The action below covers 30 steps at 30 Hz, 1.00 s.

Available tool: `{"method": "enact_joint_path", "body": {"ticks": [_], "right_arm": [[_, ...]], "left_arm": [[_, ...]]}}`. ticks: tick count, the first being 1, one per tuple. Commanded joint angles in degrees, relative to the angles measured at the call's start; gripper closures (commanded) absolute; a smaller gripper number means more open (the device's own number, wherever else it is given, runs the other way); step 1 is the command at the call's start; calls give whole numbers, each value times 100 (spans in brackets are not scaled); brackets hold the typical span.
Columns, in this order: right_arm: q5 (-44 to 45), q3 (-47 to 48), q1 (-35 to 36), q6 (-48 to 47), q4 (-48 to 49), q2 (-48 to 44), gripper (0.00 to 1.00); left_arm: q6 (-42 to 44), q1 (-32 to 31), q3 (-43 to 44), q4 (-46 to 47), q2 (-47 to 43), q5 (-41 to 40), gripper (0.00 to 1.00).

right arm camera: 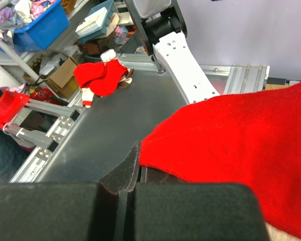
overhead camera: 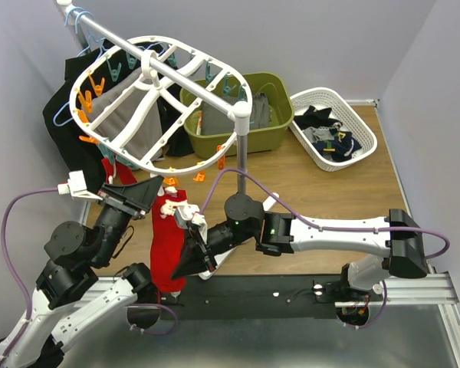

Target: Remove the socks clipped to the hanger

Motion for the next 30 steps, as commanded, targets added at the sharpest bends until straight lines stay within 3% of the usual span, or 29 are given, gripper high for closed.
{"method": "enact_joint_path", "body": {"ticks": [1,2,3,5,21,30], "right_arm": [[-171,-113,-30,127,109,-122,99],[-171,-121,-30,127,100,-122,99],[-171,-121,-30,136,100,-113,99],[-180,-156,-30,136,91,-96,99],[-399,-438,-30,760,829,712,99],[48,-472,-30,444,-22,1039,99]], "left_arm": [[8,-32,31,201,19,-370,71],[-27,-32,66,175,37,-396,89],[-36,-32,101,70,37,-431,96],[7,-32,154,17,107,-484,100],[324,-32,505,-106,55,-97,100],[315,-32,514,-115,133,-124,100]]}}
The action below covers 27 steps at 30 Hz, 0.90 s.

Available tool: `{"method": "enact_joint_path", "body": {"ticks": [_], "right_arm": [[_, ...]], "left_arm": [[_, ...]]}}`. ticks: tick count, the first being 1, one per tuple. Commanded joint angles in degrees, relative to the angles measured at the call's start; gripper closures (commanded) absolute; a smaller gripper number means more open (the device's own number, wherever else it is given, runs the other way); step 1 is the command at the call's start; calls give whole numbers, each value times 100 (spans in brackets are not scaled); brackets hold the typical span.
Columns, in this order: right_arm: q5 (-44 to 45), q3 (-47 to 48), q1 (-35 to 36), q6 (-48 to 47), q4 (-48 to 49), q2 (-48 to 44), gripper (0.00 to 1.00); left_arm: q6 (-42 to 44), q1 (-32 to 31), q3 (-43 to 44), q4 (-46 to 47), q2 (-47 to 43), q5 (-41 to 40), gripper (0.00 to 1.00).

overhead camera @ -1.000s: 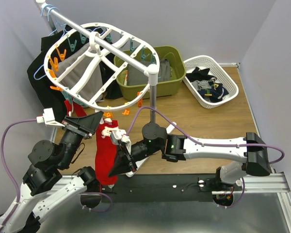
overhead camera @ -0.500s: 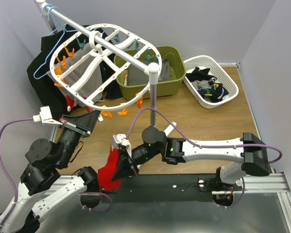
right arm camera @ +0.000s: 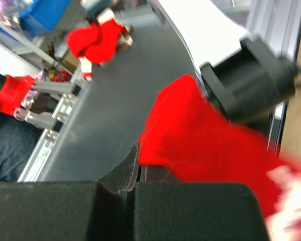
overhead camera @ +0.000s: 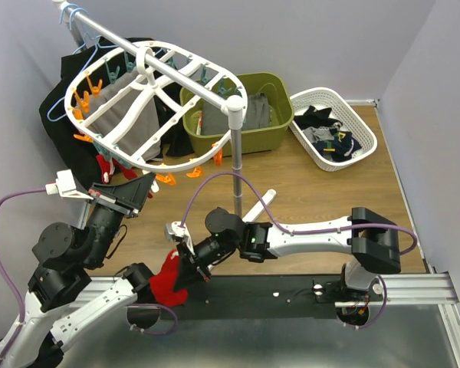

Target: Remove the socks clipped to the hanger

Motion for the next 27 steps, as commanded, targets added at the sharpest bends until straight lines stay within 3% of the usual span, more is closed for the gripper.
{"method": "enact_joint_path", "body": {"ticks": [1,13,16,20,27], "right_arm": [[339,-103,-30,-129,-619,16,99],[1947,-947,163,-604,-1823,-2040,99],[2850,-1149,155,-684,-2139,-2706,99],[4781,-1536,155,-683,-2588,-3508,99],[6982,-2678,146,96,-2457,-5169,99]], "left_arm": [[90,-41,112,-15,42,34,100],[240,-32,217,-85,112,-45,100],[196,-32,200,-94,112,-37,100],[204,-32,217,-94,147,-10,100],[170,-23,244,-138,173,-19,100]]}}
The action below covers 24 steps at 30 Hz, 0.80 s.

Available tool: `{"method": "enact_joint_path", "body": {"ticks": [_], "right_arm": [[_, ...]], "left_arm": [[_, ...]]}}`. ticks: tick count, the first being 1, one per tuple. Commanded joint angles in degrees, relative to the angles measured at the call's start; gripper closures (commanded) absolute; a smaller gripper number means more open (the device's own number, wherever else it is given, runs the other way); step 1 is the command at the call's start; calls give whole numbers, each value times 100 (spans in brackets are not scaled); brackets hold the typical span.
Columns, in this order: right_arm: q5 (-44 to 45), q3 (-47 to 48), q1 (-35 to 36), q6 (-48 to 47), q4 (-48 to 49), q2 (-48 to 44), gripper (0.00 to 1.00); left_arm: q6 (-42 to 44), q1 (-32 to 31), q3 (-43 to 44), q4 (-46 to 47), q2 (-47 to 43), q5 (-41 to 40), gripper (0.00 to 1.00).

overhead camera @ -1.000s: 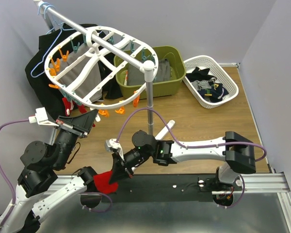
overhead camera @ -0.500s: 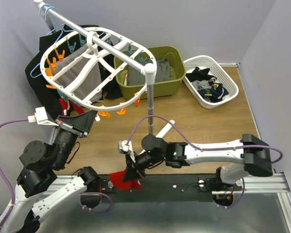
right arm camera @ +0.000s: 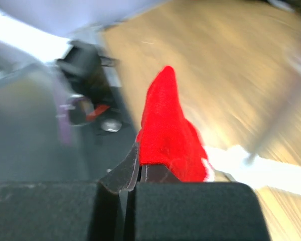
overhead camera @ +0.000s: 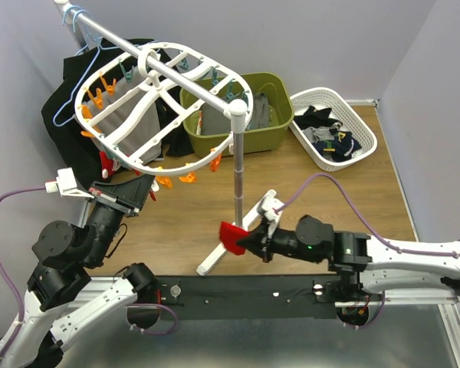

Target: Remove the socks clipped to the hanger

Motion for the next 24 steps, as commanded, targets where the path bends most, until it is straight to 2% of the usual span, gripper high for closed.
{"method": "enact_joint_path", "body": {"ticks": [1,2,5,7,13,14,16,17,18,21,22,24], "right_arm": [[2439,-794,2,750,-385,-1002,99],[3007,-831,-7,951,-508,-1107,99],[3757,-744,-174,1716,-1306,-1153,99],[3927,-612,-498,2253,-1911,-1004,99],[3190,-147,-2027,2316,-2117,-442,99],[2997,-24,-2220,2246,-2143,-110,99],[2891,441,-2765,2027,-2257,269,99],[2707,1000,-3359,1721,-2354,802,99],[2540,1180,-3582,1614,-2372,1103,99],[2049,1935,-4584,1270,-2398,1492,99],[1863,2103,-5134,1148,-2381,1728,99],[1495,2577,-5647,1051,-2302,1958,99]], "left_arm": [[8,-32,148,-101,88,0,100],[-19,-32,148,-101,97,1,100],[-54,-32,121,-101,123,44,100],[-63,-32,104,-101,141,62,100],[-159,-32,69,-92,211,176,100],[-168,-32,69,-92,229,194,100],[-186,-32,60,-92,238,211,100],[-212,-32,51,-118,246,220,100],[-230,-32,42,-136,246,212,100],[-239,-32,33,-162,255,229,100],[-239,-32,42,-154,247,247,100],[-212,-32,51,-171,246,238,100]]}}
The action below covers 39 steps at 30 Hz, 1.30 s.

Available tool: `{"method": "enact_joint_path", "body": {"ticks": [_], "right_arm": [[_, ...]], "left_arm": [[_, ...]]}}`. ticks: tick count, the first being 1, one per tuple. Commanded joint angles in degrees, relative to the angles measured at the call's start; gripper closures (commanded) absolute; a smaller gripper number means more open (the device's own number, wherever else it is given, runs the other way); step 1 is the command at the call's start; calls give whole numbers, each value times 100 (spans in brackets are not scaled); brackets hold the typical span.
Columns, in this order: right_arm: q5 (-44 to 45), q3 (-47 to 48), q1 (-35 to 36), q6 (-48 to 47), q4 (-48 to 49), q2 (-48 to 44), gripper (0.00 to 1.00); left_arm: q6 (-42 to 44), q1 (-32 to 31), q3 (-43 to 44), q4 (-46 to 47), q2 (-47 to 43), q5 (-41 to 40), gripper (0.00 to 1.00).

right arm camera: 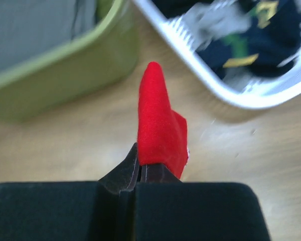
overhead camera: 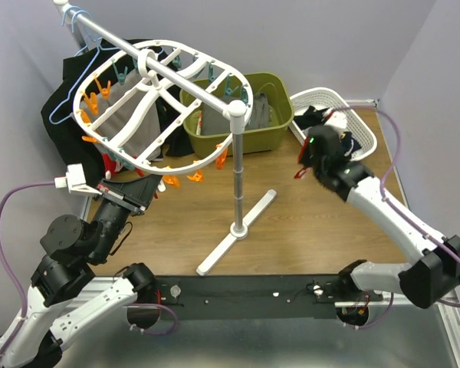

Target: Remove the socks clipped to the hanger

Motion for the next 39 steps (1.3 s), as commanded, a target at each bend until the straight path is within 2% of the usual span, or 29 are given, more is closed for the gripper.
{"method": "enact_joint_path", "body": {"ticks": [1,4,7,14,17,20,21,23,24,28,32,33,36,39], "right_arm": [[-929,965,-1536,-532,-55,611,99],[-1246,1729,-2302,-550,-142,1069,99],[-1430,2450,-2717,-655,-371,1833,99],[-1483,3716,-3053,-823,-818,3468,99],[-1598,4286,-3114,-814,-1195,4075,87],[-1773,4622,-3105,-814,-1530,4428,66],[-1887,4623,-3105,-823,-1592,4463,54],[-1984,4509,-3105,-831,-1680,4420,42],[-2098,4300,-3105,-831,-1690,4376,31],[-2300,3395,-3105,-910,-1593,3902,15],[-2432,2208,-3044,-832,-1216,2954,14],[-2450,1988,-2983,-805,-1154,2473,14],[-2547,1206,-2588,-735,-1057,1820,13],[-3012,345,-2218,-744,-960,1055,13]], "left_arm": [[-5,-32,68,-75,52,91,100],[145,-23,130,-75,26,153,100],[346,-32,217,-31,-9,328,100],[873,-23,604,-189,-18,697,100],[1058,-23,806,-268,26,978,100],[1252,-23,886,-251,8,1234,100],[1305,-23,877,-233,-18,1373,100],[1366,-23,772,-93,-71,1541,100],[1384,-23,737,-49,-115,1724,100],[1507,-23,579,162,-115,2174,100],[1595,-23,535,232,-89,2271,100],[1613,-23,517,250,-89,2280,100],[1657,-23,482,303,-62,2236,100],[1692,-23,464,312,-62,2131,100]]}}
